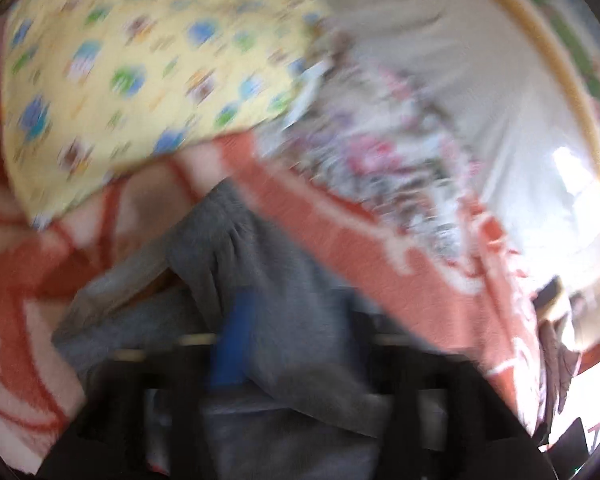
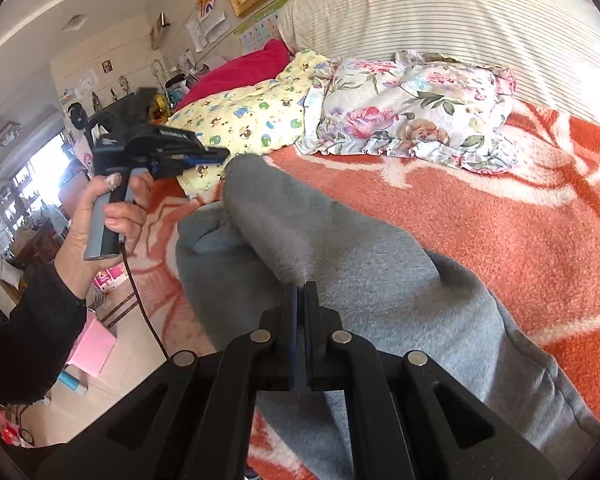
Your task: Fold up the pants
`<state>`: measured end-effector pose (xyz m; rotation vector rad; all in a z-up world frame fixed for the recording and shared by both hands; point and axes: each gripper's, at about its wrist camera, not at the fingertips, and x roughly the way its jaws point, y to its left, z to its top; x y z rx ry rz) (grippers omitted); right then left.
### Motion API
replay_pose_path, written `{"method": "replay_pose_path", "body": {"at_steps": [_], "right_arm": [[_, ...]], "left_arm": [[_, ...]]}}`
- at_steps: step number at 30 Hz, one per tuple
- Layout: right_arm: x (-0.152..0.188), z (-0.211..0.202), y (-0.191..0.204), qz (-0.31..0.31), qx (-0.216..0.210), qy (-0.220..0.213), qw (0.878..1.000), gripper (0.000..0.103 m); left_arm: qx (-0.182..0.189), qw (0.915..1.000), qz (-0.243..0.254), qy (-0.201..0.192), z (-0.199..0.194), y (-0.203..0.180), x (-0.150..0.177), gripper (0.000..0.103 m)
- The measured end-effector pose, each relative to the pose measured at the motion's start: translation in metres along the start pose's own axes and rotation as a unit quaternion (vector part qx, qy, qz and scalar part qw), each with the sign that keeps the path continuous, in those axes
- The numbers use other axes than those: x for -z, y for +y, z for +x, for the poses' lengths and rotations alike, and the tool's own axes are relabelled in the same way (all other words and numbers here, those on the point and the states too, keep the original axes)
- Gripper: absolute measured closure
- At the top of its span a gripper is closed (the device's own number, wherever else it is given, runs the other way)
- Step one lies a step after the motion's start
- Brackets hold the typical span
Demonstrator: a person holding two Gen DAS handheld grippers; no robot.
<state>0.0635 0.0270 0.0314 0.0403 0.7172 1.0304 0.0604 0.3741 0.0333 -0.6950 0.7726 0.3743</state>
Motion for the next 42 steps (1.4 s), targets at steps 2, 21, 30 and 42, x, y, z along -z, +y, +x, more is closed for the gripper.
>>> {"method": "replay_pose_path", "body": {"at_steps": [2,21,30,42], "right_arm": [[0.004,0.000,-0.002,0.009,0.000,0.002,1.000,0.099],[0.017,0.007,-0.001,0.016,-0.005,0.022,1.000,0.100],[0.018,-0.002,-0.002,0.021,-0.003,0.007,1.000,0.100],[0.032,-0.025,0.005,0.009,-0.044,0.010,0.999,0.100]], "left_arm": [[-0.007,0.9992,-0.039,0.001,0.003,0.018,0.013,0.034],[-0.070,0.9965,-0.045,-0.010,0.048,0.041,-0.002,0.087],[-0.063,0.9973,-0.007,-0.039,0.014,0.025,0.004,0.095],[-0.013,0.9946,-0.012,-0.102,-0.071,0.038,0.044,0.097]]}}
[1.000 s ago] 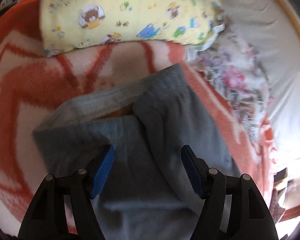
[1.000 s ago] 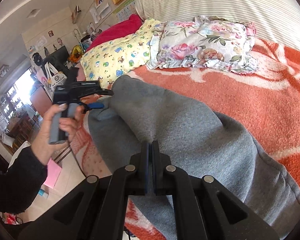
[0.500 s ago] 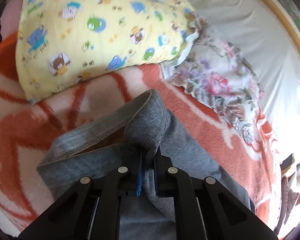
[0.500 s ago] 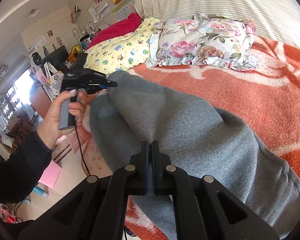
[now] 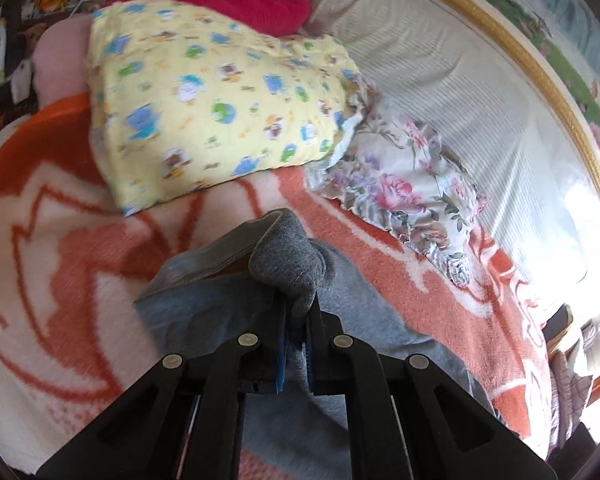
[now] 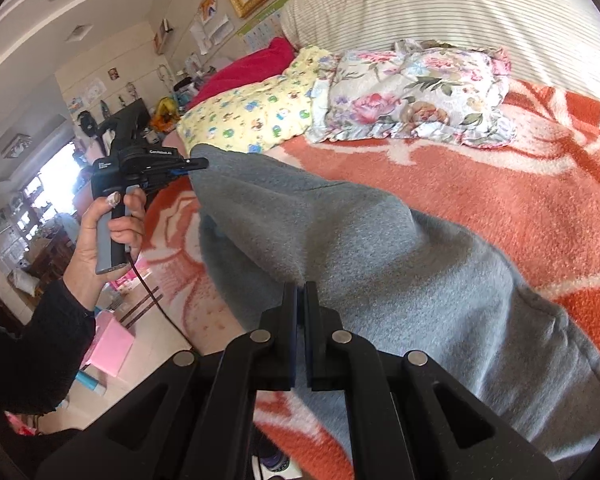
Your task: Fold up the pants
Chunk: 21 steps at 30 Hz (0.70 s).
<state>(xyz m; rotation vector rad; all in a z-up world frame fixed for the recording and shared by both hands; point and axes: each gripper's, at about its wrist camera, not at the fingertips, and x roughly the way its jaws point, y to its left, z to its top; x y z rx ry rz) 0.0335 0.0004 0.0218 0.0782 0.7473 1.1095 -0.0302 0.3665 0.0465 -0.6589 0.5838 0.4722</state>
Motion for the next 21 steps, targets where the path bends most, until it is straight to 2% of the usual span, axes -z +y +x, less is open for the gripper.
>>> {"method": "replay_pose_path", "body": {"at_steps": [3,6,9,12,14,15,16,17,18,19,21], "right_arm": [[0.012,0.011,0.006,-0.006,-0.022,0.024,0.999,0.100],[0.025,0.034,0.009,-0.010,-0.034,0.060,0.998,0.100],[0.040,0.065,0.004,0.001,-0.031,0.109,0.994,0.099],[0.049,0.080,-0.003,0.017,-0.022,0.134,0.991,0.097],[0.045,0.077,-0.003,0.018,-0.026,0.131,0.991,0.092],[0.042,0.073,-0.002,0.015,-0.030,0.126,0.991,0.089],[0.039,0.070,0.000,0.011,-0.032,0.120,0.992,0.080],[0.036,0.066,0.001,0.008,-0.031,0.113,0.993,0.066],[0.031,0.060,0.002,0.004,-0.029,0.102,0.994,0.060],[0.028,0.056,0.002,0.003,-0.028,0.092,0.995,0.055],[0.019,0.048,-0.002,0.012,-0.029,0.073,0.997,0.055]], "left_arm": [[-0.011,0.9997,-0.020,0.009,0.003,0.025,0.010,0.097],[-0.027,0.9977,-0.047,0.041,0.025,0.051,0.023,0.097],[-0.052,0.9950,-0.054,0.066,0.050,0.068,0.038,0.096],[-0.048,0.9937,-0.062,0.080,0.057,0.075,0.048,0.091],[-0.053,0.9945,-0.051,0.075,0.049,0.071,0.048,0.079],[-0.059,0.9946,-0.045,0.072,0.046,0.069,0.047,0.063],[-0.068,0.9947,-0.040,0.066,0.041,0.067,0.046,0.046],[-0.075,0.9950,-0.036,0.055,0.035,0.064,0.044,0.043],[-0.075,0.9956,-0.032,0.046,0.030,0.062,0.041,0.043],[-0.072,0.9960,-0.031,0.043,0.027,0.062,0.038,0.043],[-0.062,0.9969,-0.032,0.036,0.022,0.059,0.030,0.042]]}}
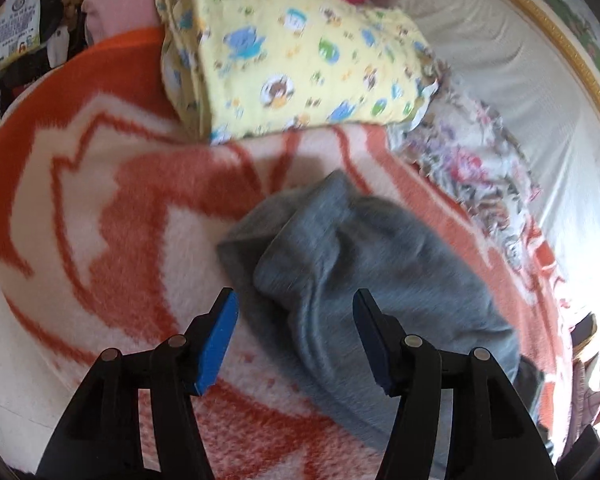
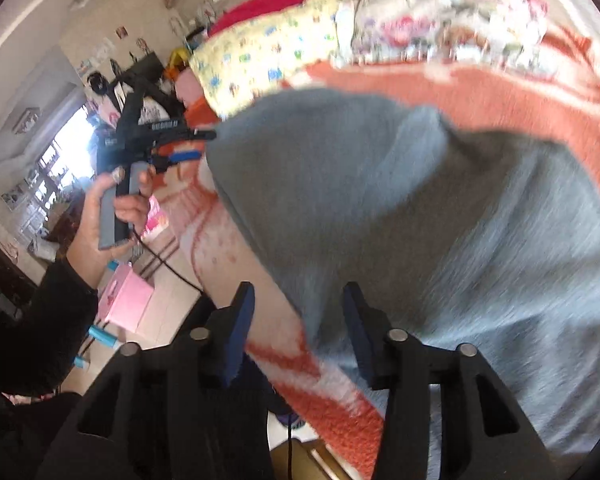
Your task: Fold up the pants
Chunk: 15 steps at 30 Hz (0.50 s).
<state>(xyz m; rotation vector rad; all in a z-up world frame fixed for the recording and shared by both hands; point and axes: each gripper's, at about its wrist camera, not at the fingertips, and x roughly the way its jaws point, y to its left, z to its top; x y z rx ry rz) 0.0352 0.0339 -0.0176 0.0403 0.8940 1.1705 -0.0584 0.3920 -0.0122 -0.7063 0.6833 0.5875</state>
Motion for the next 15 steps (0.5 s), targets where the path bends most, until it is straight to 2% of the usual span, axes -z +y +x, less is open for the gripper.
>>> {"method": "replay_pose_path", "body": {"at_steps": [5,8,11,15], "right_arm": [[-0.033,-0.019,-0.024,0.040,0.042,-0.044,0.997,0.055],[-0.059,-0.022,-0.053,0.084,0.040,-0.066,0.993,0.055],[-0.087,-0.012,-0.077,0.125,0.044,-0.066,0.989,0.055],[-0.118,0.014,-0.094,0.146,0.047,-0.052,0.987,0.055]], "left_arm": [[-0.018,0.9998,0.002,0.011,0.011,-0.004,-0.010,0.040],[-0.019,0.9993,-0.019,0.027,0.022,0.003,-0.007,0.039],[-0.023,0.9983,-0.036,0.040,0.031,0.011,-0.005,0.038],[-0.012,0.9971,-0.049,0.057,0.040,0.017,-0.002,0.037]]}}
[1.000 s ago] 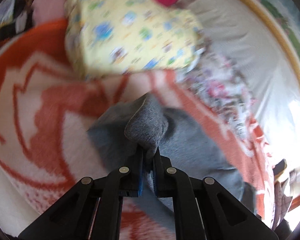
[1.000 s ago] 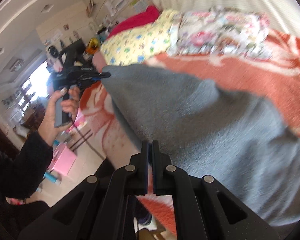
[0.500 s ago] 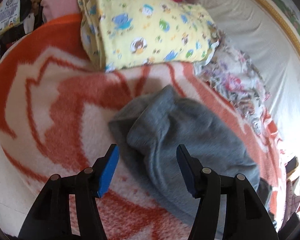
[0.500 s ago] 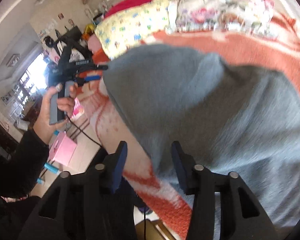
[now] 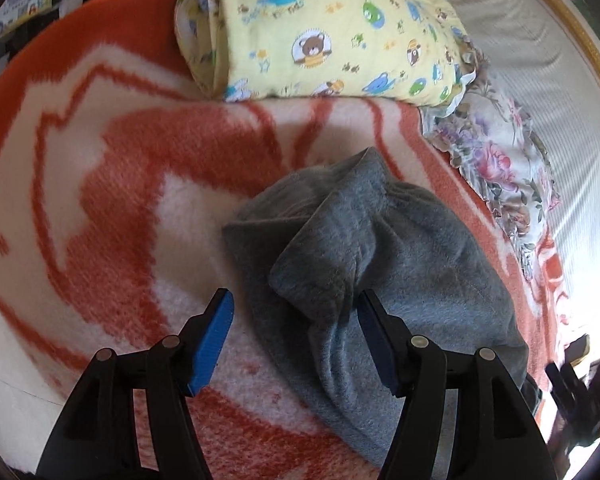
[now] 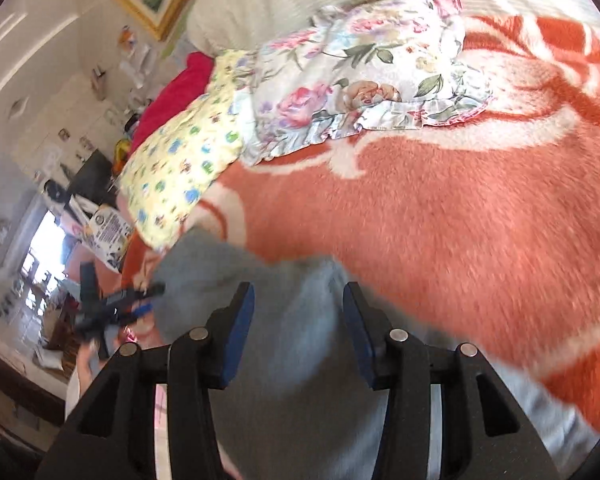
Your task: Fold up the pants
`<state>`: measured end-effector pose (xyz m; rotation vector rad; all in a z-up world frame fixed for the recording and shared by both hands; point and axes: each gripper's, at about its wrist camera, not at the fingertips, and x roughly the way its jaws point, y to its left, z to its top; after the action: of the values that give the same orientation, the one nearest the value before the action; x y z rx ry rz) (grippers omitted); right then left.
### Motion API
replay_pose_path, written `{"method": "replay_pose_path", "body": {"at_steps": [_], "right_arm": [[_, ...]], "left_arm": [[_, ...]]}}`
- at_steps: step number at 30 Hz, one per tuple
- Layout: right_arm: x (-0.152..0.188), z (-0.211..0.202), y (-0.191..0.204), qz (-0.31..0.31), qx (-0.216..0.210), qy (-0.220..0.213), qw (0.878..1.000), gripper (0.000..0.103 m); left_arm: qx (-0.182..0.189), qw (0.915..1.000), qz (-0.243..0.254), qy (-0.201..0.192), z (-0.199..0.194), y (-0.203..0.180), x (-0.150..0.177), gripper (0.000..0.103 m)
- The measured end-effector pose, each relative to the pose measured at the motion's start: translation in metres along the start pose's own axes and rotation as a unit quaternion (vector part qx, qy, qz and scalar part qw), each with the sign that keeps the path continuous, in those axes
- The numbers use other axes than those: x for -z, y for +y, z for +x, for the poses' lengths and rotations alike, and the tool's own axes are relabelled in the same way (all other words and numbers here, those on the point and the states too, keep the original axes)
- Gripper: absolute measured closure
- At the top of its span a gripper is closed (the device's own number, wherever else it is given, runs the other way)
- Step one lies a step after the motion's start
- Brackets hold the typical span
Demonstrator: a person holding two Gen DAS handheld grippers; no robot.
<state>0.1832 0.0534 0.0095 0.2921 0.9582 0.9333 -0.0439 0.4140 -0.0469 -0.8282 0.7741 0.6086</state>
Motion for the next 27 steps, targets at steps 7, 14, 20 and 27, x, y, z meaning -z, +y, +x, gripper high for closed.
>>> {"method": "replay_pose_path", "body": {"at_steps": [7,14,20,27], "right_arm": [[-0.013,0.074,-0.003,0.019,0.027,0.089,0.995,0.051],[-0.006,0.087,-0.002,0.005,0.026,0.078,0.997,0.093],[-0.035,0.080,0.026,-0.039,0.037,0.020,0.998,0.094],[-0.019,0.125,0.016,-0.015,0.048,0.066,0.997,0.072]], "left_arm": [[0.003,0.9999,0.011,0.009,0.015,-0.014,-0.006,0.027],[0.035,0.9988,0.017,-0.031,0.013,-0.019,-0.006,0.085],[0.073,0.9920,0.015,-0.102,-0.037,-0.016,-0.013,0.087],[0.014,0.9972,0.033,-0.066,-0.014,0.014,0.001,0.079]]}}
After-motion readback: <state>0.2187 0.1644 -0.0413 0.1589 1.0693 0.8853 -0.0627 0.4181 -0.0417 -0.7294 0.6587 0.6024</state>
